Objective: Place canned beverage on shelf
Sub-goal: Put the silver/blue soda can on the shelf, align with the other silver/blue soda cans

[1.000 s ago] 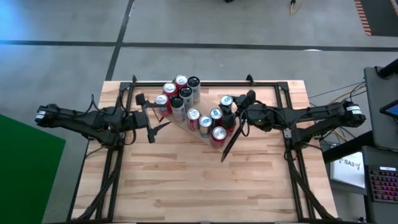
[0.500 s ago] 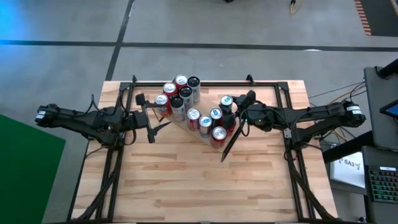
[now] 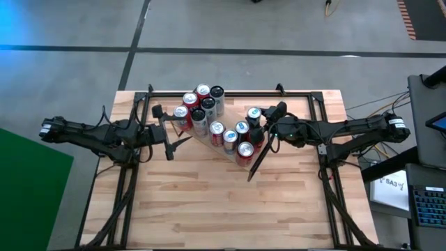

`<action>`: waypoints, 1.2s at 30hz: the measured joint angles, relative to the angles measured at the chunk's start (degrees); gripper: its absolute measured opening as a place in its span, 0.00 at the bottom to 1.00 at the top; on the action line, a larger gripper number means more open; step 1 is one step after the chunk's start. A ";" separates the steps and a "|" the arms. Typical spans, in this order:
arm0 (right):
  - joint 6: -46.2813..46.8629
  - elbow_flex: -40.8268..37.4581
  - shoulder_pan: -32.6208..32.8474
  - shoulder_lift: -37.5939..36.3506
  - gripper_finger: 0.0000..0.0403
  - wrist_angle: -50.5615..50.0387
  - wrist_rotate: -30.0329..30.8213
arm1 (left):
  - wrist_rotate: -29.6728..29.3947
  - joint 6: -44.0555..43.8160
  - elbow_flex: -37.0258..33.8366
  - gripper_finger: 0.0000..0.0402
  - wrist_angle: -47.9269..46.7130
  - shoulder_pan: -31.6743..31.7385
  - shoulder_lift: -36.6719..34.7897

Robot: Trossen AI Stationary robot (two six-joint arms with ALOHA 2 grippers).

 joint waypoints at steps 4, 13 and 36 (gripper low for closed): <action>-0.87 0.00 0.00 0.00 0.58 0.22 0.04 | -0.01 0.00 0.00 0.74 0.00 0.00 0.00; -7.06 0.11 0.00 -1.61 0.58 3.40 0.26 | -0.01 -0.02 0.00 0.74 0.57 0.00 0.00; -11.66 -11.95 -0.02 -17.59 0.58 2.27 -2.14 | -0.01 -3.45 0.48 0.74 11.70 -0.01 0.11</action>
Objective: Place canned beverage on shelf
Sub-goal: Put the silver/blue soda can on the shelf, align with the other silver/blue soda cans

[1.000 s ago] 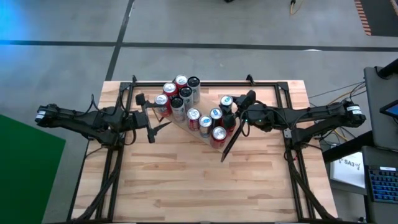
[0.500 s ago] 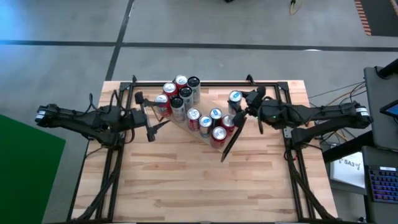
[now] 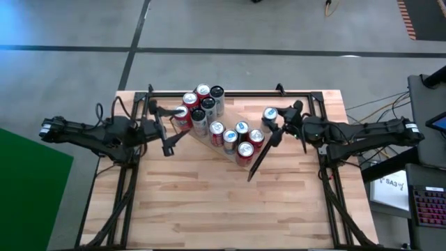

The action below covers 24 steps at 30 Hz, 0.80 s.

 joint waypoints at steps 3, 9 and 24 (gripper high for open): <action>-0.11 -1.06 0.04 0.01 0.58 1.82 -1.24 | 0.00 0.03 0.02 0.74 1.19 0.00 0.04; -0.20 -1.21 -0.01 2.10 0.58 3.51 -0.95 | 0.00 0.07 0.02 0.74 2.09 0.00 0.04; 0.12 -1.21 -0.17 6.68 0.58 8.62 -0.90 | 0.00 0.55 0.02 0.74 2.11 0.00 0.09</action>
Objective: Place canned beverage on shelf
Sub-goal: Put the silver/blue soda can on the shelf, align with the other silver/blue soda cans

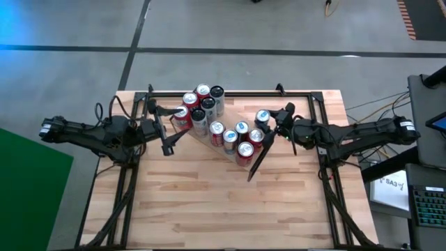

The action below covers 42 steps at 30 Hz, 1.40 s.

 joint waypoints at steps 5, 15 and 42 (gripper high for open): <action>0.22 0.00 0.00 0.39 0.58 -0.15 -0.01 | 0.00 0.09 0.00 0.74 0.00 0.00 0.00; 1.69 0.00 0.02 0.39 0.60 -0.95 -0.02 | 0.00 0.13 0.00 0.74 -0.02 0.00 0.00; 0.93 2.44 0.02 -1.19 0.74 -2.13 -1.09 | 0.00 0.35 0.00 0.74 -0.04 0.00 0.11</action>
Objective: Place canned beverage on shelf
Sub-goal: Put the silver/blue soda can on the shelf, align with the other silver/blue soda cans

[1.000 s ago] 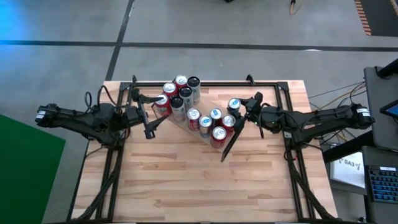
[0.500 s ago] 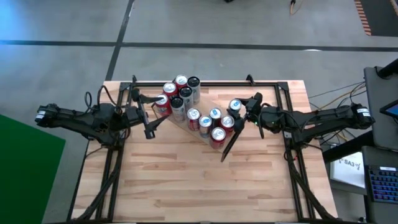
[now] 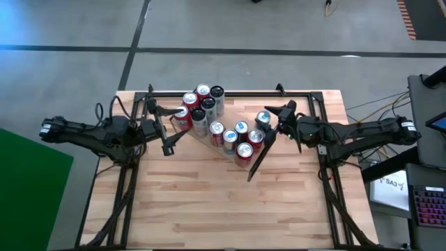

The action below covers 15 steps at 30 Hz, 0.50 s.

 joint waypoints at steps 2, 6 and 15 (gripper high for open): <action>-0.59 0.93 0.00 -0.06 0.74 -0.05 0.00 | 0.00 0.00 0.00 0.74 -0.03 0.02 0.09; -1.95 3.10 0.00 -0.06 0.74 -0.17 0.00 | 0.00 0.00 0.00 0.74 -0.04 0.01 0.28; 0.61 13.83 0.02 0.44 0.67 -15.98 0.00 | 0.00 0.17 0.00 0.74 -0.01 0.00 0.52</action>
